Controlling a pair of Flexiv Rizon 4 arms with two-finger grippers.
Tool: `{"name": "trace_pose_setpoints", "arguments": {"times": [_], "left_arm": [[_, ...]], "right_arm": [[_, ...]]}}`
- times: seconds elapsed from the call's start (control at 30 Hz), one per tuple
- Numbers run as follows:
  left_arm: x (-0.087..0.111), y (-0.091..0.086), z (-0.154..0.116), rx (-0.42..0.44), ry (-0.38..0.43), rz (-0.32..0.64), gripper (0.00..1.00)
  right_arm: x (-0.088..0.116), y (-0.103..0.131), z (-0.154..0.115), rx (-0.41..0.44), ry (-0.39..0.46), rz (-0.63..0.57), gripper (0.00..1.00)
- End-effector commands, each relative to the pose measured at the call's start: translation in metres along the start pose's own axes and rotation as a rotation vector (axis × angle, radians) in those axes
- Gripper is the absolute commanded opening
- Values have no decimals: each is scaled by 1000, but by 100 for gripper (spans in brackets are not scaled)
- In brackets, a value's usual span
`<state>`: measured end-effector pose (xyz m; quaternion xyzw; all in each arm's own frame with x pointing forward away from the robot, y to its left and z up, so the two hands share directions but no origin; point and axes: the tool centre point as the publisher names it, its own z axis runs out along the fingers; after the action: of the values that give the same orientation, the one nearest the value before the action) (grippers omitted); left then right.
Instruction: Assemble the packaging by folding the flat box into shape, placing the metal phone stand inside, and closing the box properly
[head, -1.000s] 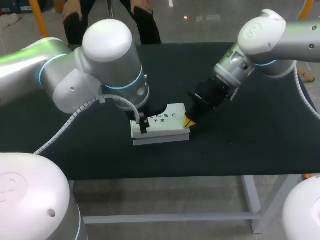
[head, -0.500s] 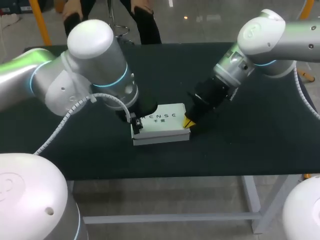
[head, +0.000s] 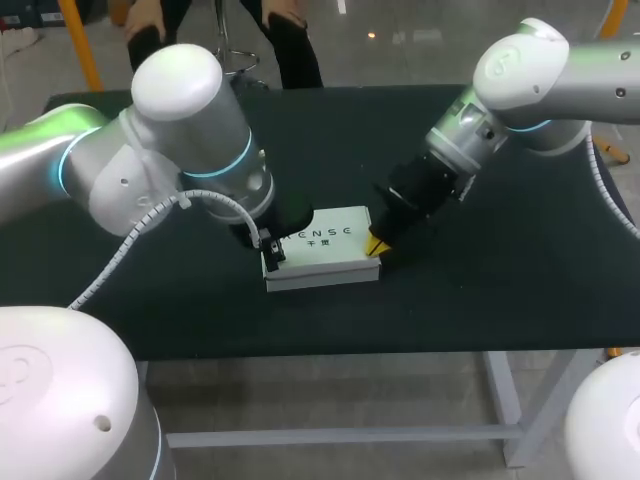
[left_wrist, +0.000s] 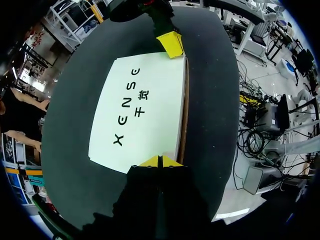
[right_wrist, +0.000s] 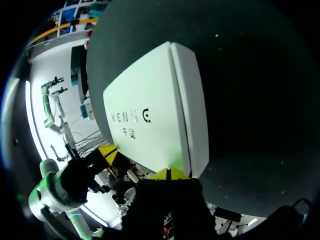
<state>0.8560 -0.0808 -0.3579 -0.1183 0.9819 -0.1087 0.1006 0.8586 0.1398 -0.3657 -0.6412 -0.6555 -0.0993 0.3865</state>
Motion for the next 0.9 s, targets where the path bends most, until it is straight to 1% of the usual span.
{"name": "trace_pose_setpoints", "arguments": {"times": [0.03,0.63,0.9], "left_arm": [[2,3,3,1,-1,-3,0],[3,5,25,9,44,-14,0],[5,4,27,14,55,-15,0]], "right_arm": [[0,3,2,7,-5,3,0],[-10,10,14,33,-3,31,0],[-17,12,18,44,9,48,0]]}}
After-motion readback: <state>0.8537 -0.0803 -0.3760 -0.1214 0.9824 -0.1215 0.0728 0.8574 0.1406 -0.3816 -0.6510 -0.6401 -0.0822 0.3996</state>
